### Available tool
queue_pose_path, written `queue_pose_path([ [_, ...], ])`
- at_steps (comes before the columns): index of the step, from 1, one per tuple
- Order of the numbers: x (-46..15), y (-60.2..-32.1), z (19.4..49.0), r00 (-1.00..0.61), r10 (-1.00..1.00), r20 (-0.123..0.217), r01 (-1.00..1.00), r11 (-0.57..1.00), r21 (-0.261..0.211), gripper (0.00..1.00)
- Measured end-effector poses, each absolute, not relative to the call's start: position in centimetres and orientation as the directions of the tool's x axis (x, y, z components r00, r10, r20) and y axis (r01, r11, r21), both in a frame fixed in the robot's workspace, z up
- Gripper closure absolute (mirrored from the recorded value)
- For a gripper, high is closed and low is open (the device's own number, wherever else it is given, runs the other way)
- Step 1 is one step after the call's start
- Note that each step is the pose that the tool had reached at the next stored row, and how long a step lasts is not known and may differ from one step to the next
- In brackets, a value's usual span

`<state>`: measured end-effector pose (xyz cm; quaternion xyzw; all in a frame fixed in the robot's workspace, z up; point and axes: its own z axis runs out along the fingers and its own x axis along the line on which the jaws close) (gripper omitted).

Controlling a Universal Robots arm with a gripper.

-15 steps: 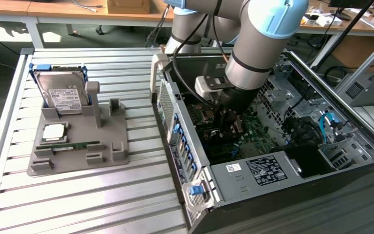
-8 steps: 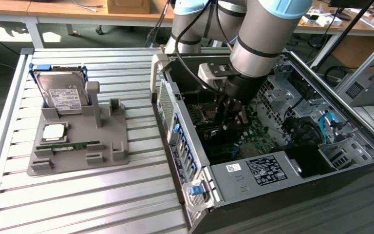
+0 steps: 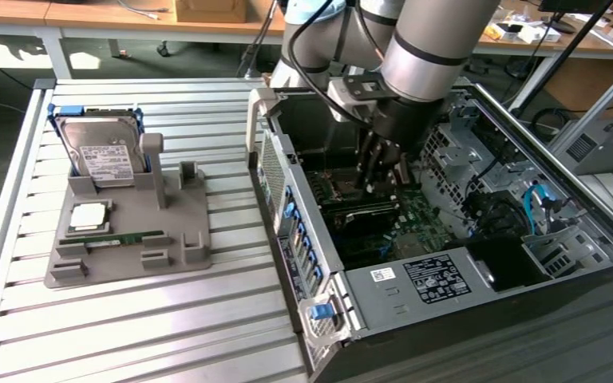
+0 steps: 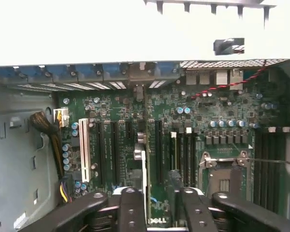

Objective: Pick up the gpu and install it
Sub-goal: 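Insert the gpu into the slot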

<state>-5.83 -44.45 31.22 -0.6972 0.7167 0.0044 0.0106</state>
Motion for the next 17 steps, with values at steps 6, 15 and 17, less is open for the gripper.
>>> queue_pose_path([
  [6,-5.8,-44.2,31.2,-0.027,-0.999,-0.021,-1.000,0.027,-0.008,0.90],
  [15,-1.1,-44.2,30.9,-0.024,-1.000,-0.020,-0.999,0.023,0.023,0.90],
  [17,0.0,-44.3,30.8,-0.024,-1.000,-0.020,-0.999,0.023,0.030,0.90],
])
